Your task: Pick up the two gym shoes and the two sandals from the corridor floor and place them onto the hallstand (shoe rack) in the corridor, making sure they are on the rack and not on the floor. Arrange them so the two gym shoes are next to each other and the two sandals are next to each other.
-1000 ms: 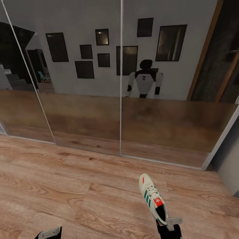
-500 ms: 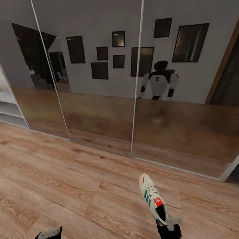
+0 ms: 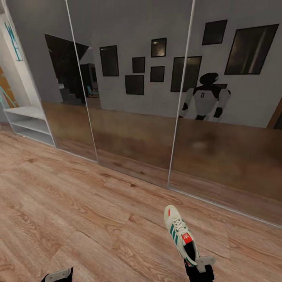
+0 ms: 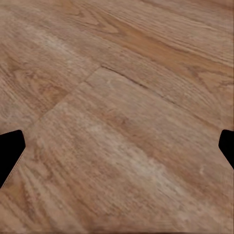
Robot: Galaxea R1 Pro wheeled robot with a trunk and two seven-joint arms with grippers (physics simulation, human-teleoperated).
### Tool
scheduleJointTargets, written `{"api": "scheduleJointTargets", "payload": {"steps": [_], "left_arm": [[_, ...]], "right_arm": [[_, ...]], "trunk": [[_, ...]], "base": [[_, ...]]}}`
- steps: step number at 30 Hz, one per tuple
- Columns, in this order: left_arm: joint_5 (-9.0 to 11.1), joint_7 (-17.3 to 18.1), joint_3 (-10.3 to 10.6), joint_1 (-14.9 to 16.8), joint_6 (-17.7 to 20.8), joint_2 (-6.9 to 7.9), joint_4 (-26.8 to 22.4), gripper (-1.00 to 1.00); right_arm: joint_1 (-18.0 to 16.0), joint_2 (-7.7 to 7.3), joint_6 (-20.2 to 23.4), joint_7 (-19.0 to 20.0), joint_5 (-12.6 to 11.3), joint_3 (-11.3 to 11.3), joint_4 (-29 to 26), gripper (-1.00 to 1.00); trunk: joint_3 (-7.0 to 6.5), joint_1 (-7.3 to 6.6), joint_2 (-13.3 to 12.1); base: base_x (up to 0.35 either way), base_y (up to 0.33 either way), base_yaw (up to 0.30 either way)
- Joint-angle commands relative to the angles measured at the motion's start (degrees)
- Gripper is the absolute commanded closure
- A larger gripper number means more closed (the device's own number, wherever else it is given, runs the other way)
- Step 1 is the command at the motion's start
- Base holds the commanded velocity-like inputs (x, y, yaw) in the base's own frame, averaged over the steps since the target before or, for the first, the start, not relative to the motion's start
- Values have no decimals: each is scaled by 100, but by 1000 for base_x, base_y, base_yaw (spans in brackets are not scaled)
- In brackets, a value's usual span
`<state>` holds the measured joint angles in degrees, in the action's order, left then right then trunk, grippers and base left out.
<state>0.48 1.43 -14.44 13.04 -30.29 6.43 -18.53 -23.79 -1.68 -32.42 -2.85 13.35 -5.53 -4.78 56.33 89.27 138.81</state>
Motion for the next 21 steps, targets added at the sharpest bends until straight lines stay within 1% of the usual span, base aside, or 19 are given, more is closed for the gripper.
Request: {"api": "scheduleJointTargets", "payload": {"steps": [1,21], "left_arm": [[5,15,-15,5,-19,-1,8,-100],[5,15,-15,5,-19,-2,8,-100]], "right_arm": [[-3,1,-18,-22,62,-45,4,100],[-3,2,-18,-22,62,-45,4,100]], "trunk": [[1,-1,2],[-33,-1,2]], "base": [[0,0,258],[0,0,268]]}}
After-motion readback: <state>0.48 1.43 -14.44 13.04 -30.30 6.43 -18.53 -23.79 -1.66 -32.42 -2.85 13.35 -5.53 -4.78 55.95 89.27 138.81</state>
